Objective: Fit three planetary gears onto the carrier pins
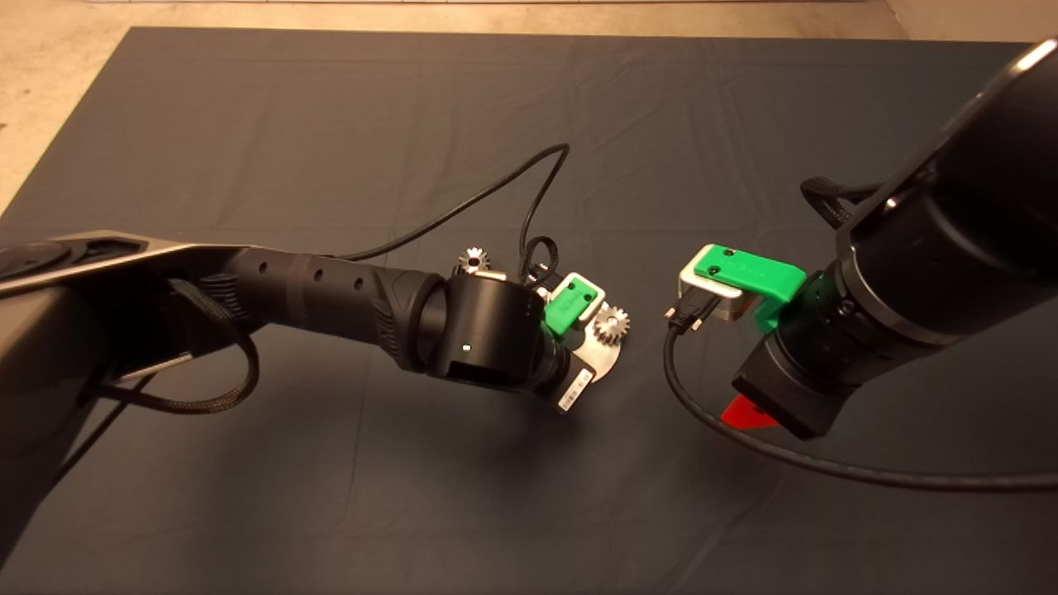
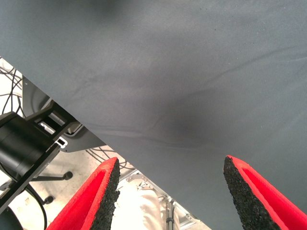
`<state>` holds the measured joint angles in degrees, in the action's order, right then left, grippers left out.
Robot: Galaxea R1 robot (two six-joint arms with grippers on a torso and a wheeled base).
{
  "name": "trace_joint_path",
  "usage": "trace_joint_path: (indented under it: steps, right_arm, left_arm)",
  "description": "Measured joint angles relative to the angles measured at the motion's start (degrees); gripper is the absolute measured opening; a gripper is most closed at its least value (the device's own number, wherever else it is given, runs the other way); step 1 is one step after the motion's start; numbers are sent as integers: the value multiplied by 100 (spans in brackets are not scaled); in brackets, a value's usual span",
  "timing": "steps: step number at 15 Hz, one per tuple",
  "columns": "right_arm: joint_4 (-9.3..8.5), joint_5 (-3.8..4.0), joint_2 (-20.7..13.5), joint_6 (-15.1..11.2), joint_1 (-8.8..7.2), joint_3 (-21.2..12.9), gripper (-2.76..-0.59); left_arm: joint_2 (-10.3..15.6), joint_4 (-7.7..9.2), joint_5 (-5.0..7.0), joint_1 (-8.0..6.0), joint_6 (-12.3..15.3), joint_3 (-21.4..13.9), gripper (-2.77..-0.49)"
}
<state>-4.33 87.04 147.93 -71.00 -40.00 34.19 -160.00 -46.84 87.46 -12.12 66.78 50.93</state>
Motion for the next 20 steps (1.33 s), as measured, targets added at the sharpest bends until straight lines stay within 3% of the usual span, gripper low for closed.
trace_joint_path:
  steps: [2,5,7,12,16,17,20]
  right_arm:
    - [0,0,5,1,0,0,-176]
    - [0,0,5,1,0,0,-176]
    - [0,-2,16,1,0,0,-176]
    - [-2,0,16,0,0,0,-176]
    - [-2,-2,16,0,0,0,-176]
    - [-5,-2,13,2,0,0,-176]
    - [-21,-1,-16,2,0,0,-176]
  left_arm:
    - [-1,261,0,-307,-2,50,-208]
    - [-15,627,0,-946,-24,239,-208]
    - [-30,789,5,-1219,-132,363,-208]
    - [-50,977,-2,-1356,-531,807,-208]
    - [-48,958,0,-1363,-1208,1482,-207]
    - [-45,938,-1,-1361,-1336,1608,-198]
    - [-9,867,-2,-1252,-1700,1905,-184]
